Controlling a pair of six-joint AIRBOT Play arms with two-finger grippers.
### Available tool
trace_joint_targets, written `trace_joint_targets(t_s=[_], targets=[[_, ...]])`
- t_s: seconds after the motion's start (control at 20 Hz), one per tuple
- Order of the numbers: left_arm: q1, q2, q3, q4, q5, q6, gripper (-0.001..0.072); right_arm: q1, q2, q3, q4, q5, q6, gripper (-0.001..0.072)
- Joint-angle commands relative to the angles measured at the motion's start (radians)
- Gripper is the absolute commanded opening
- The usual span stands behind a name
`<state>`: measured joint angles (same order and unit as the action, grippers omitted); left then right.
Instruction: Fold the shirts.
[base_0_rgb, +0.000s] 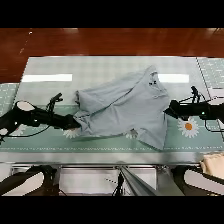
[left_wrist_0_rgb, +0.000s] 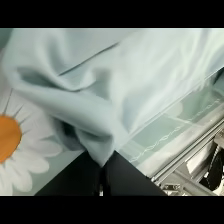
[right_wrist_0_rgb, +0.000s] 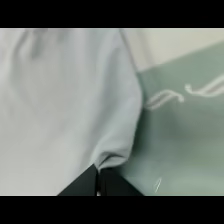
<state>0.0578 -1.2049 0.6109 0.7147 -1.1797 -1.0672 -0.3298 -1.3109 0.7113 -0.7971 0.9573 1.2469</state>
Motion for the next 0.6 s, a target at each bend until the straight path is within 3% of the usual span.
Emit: trace_joint_targets(t_s=[0.0, 0.15, 0.35, 0.55], targets=[[0.000, 0.047, 0.174, -0.002, -0.040, -0.004, 0.0028, -0.006, 0.056, 0.119, 0.013, 0.148, -0.069, 0.0030], [0.000, 0.145, 0.429, -0.002, -0.061, -0.003, 0.0027, -0.006, 0.237, 0.347, 0.050, 0.183, -0.121, 0.0030], [0.000, 0.304, 0.862, 0.004, 0.042, -0.003, 0.0027, -0.006, 0.471, 0.709, 0.050, -0.003, -0.121, 0.0029], [0.000, 0.410, 1.172, 0.011, 0.175, -0.003, 0.0027, -0.006, 0.576, 0.991, -0.067, -0.090, 0.002, 0.0029]])
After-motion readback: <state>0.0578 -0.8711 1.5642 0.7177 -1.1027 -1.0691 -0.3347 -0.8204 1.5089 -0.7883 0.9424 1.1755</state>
